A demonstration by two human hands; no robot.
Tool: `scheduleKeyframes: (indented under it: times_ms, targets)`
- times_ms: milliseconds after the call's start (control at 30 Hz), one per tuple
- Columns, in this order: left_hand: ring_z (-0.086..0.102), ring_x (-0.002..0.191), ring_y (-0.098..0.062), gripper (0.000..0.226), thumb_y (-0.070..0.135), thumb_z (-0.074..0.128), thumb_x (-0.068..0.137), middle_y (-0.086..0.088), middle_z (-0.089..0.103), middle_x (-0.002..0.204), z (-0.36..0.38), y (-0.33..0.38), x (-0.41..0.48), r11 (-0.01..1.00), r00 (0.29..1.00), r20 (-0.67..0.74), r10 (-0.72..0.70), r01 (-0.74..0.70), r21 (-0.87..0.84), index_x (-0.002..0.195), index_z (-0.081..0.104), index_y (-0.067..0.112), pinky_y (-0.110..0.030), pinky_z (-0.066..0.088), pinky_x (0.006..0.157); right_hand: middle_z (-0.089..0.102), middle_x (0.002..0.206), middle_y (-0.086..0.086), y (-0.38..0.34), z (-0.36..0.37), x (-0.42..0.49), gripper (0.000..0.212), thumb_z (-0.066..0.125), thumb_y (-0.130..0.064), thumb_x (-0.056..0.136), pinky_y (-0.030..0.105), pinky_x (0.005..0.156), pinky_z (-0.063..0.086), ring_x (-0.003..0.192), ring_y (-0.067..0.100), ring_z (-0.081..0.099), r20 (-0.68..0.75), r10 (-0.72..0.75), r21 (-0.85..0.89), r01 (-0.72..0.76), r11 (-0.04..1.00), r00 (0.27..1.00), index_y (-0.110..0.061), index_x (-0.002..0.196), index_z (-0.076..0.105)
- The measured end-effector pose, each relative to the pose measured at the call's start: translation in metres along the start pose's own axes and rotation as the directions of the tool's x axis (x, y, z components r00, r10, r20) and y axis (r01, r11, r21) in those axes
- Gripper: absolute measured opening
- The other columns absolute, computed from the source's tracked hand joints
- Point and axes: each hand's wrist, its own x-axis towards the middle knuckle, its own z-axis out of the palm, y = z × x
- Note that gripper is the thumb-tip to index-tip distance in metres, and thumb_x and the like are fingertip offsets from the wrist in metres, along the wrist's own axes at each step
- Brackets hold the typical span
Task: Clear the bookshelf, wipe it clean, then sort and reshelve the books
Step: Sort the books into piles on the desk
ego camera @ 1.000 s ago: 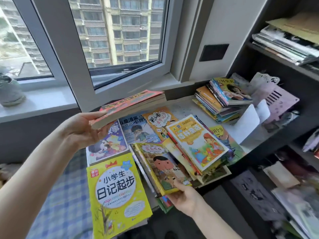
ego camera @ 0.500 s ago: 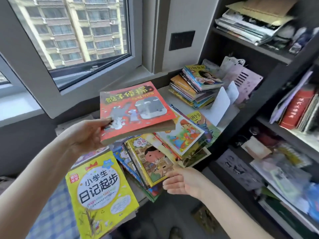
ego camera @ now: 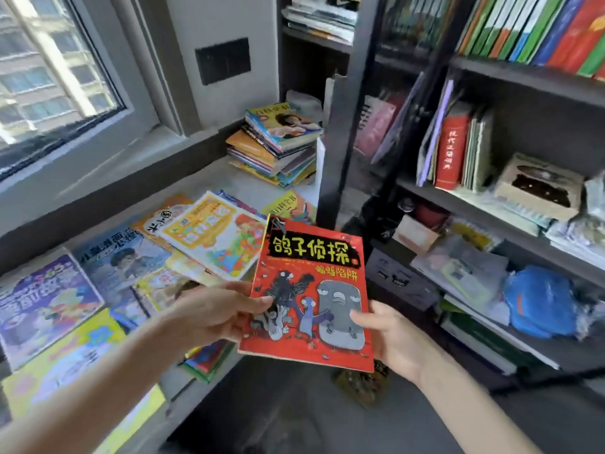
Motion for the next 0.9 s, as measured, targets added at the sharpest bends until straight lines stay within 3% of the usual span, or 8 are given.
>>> scheduleKeyframes:
  times_ms: [167,300,400,533,633,700,767,900]
  targets:
    - [0.071,0.093,-0.026,0.019,0.011,0.065,0.089,-0.014,0.073,0.099,0.112,-0.044,0.085,0.968,0.988,-0.027,-0.152,0.155,0.199,0.107,0.062,0.003,-0.045,0.056,0.087,0.069,0.112,0.017,0.05,-0.124,-0.002,0.038,0.062,0.0,0.086,0.056,0.094,0.048,0.106,0.039,0.064,-0.213,0.121,0.066,-0.109,0.992,0.97,-0.006,0.123,0.056]
    - [0.064,0.063,-0.016,0.011,0.017,0.07,0.078,-0.004,0.067,0.075,0.171,-0.088,0.152,0.91,0.98,-0.069,-0.185,0.197,0.364,0.08,0.062,0.01,-0.026,0.055,0.063,0.07,0.109,0.017,0.102,-0.193,0.016,0.033,0.058,0.007,0.087,0.049,0.085,0.054,0.1,0.036,0.066,-0.397,0.237,0.15,-0.193,0.97,0.887,-0.003,0.119,0.057]
    - [0.048,0.065,-0.02,0.011,0.021,0.058,0.07,-0.007,0.053,0.078,0.201,-0.12,0.202,0.862,0.975,-0.083,-0.208,0.222,0.456,0.079,0.053,0.018,-0.023,0.041,0.056,0.07,0.097,0.014,0.155,-0.241,0.037,0.027,0.056,0.01,0.087,0.039,0.072,0.055,0.084,0.03,0.067,-0.502,0.354,0.252,-0.258,0.933,0.789,-0.002,0.111,0.059]
    - [0.064,0.082,-0.027,0.014,0.022,0.059,0.068,-0.012,0.061,0.089,0.218,-0.159,0.281,0.835,0.962,-0.158,-0.222,0.272,0.479,0.081,0.054,0.021,-0.03,0.052,0.075,0.067,0.091,0.015,0.219,-0.292,0.083,0.026,0.054,0.013,0.086,0.036,0.067,0.053,0.07,0.024,0.063,-0.599,0.449,0.355,-0.283,0.891,0.663,-0.007,0.1,0.062]
    - [0.065,0.095,-0.04,0.004,0.024,0.053,0.062,-0.028,0.067,0.091,0.224,-0.204,0.357,0.779,0.964,-0.215,-0.158,0.256,0.573,0.062,0.053,0.02,-0.039,0.053,0.076,0.067,0.097,0.018,0.271,-0.33,0.133,0.025,0.054,0.011,0.086,0.035,0.064,0.052,0.07,0.023,0.062,-0.637,0.484,0.392,-0.288,0.874,0.6,-0.012,0.091,0.061]
    - [0.064,0.096,-0.042,0.009,0.016,0.058,0.074,-0.029,0.067,0.096,0.229,-0.241,0.409,0.759,0.961,-0.207,-0.182,0.271,0.593,0.066,0.06,0.012,-0.045,0.054,0.081,0.067,0.103,0.021,0.316,-0.358,0.171,0.028,0.053,0.013,0.084,0.036,0.066,0.052,0.073,0.026,0.063,-0.649,0.507,0.41,-0.3,0.861,0.567,-0.013,0.09,0.061]
    - [0.064,0.099,-0.043,0.01,0.006,0.057,0.083,-0.031,0.066,0.1,0.235,-0.27,0.452,0.759,0.967,-0.19,-0.169,0.251,0.601,0.08,0.065,0.0,-0.048,0.052,0.086,0.067,0.103,0.018,0.354,-0.378,0.205,0.029,0.053,0.014,0.085,0.036,0.066,0.053,0.075,0.026,0.064,-0.653,0.541,0.451,-0.302,0.84,0.53,-0.012,0.095,0.063]
    - [0.064,0.102,-0.036,0.012,0.001,0.056,0.084,-0.023,0.069,0.103,0.237,-0.319,0.518,0.76,0.97,-0.2,-0.139,0.234,0.606,0.086,0.067,0.001,-0.043,0.052,0.091,0.066,0.099,0.01,0.425,-0.408,0.276,0.031,0.056,0.006,0.089,0.037,0.069,0.055,0.081,0.025,0.064,-0.679,0.536,0.461,-0.277,0.843,0.501,-0.015,0.11,0.062]
